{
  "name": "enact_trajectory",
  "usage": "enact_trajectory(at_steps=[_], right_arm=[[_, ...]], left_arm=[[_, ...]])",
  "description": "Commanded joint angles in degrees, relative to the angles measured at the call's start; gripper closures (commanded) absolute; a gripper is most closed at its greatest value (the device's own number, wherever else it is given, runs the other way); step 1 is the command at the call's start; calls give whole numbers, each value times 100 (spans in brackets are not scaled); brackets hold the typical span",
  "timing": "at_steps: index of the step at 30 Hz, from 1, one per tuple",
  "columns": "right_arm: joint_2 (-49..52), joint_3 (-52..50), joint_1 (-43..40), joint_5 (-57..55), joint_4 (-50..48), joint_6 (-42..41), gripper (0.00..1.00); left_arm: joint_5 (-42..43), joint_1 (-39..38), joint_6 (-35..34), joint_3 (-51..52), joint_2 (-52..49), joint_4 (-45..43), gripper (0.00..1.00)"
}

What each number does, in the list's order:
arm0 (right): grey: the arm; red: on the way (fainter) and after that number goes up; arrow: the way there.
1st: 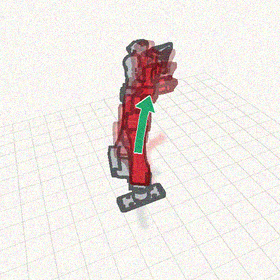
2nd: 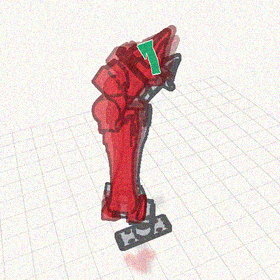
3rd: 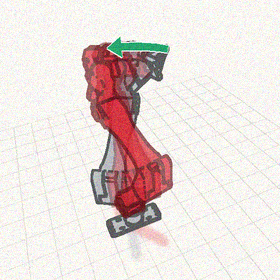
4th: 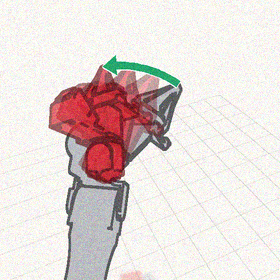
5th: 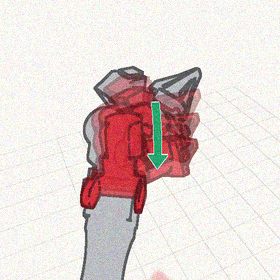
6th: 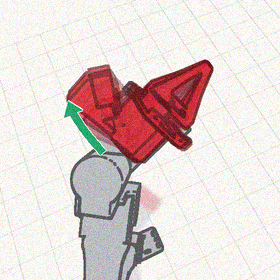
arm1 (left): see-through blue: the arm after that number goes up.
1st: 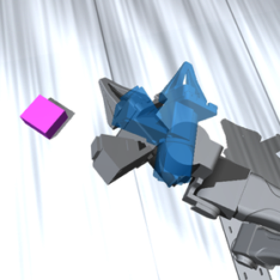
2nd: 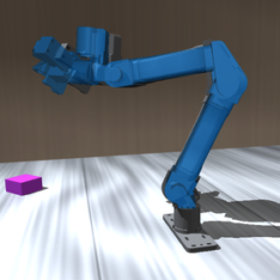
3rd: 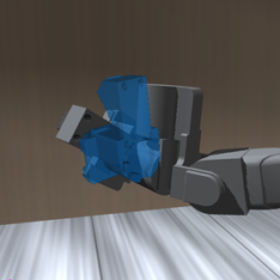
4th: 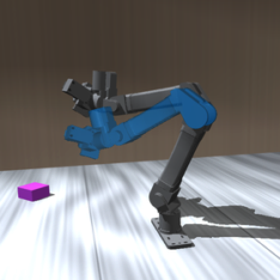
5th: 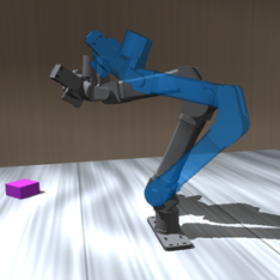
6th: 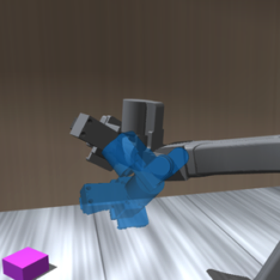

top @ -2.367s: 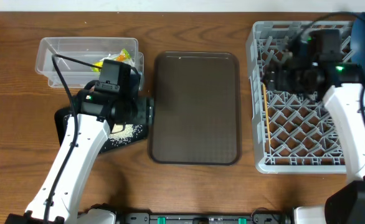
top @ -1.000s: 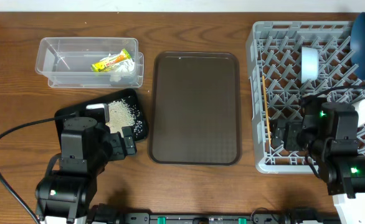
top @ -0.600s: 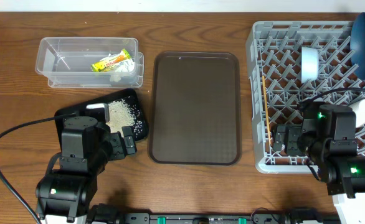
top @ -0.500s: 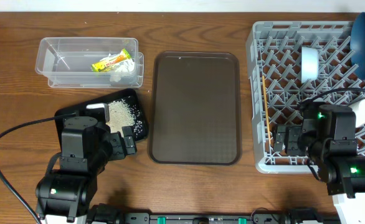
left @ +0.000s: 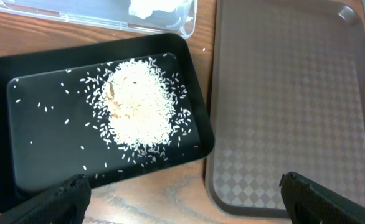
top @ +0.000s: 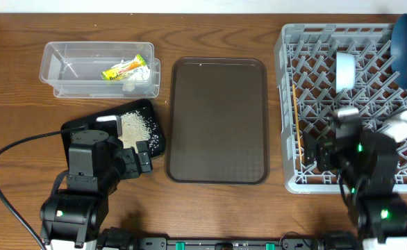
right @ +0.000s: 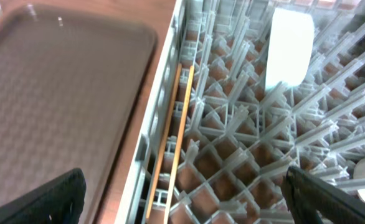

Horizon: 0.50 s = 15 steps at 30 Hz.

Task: Sort waste into correct bins and load items into the dishwasher rack

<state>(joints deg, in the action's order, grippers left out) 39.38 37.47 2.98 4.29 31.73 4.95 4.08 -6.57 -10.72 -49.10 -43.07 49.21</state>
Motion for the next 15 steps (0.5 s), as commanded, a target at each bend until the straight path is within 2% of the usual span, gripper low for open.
enact_trajectory(at_steps=[1,7,15], right_arm=[[-715,-643,68,44,-522,-131,1],[-2037,-1744,70,46,-1620,-131,1],[-3388,-2765,72,46,-2076,-411,1]], left_arm=[[-72,17,-74,24,-2,-4,0],[-72,17,-74,24,-2,-4,0],[-72,17,-74,24,-2,-4,0]])
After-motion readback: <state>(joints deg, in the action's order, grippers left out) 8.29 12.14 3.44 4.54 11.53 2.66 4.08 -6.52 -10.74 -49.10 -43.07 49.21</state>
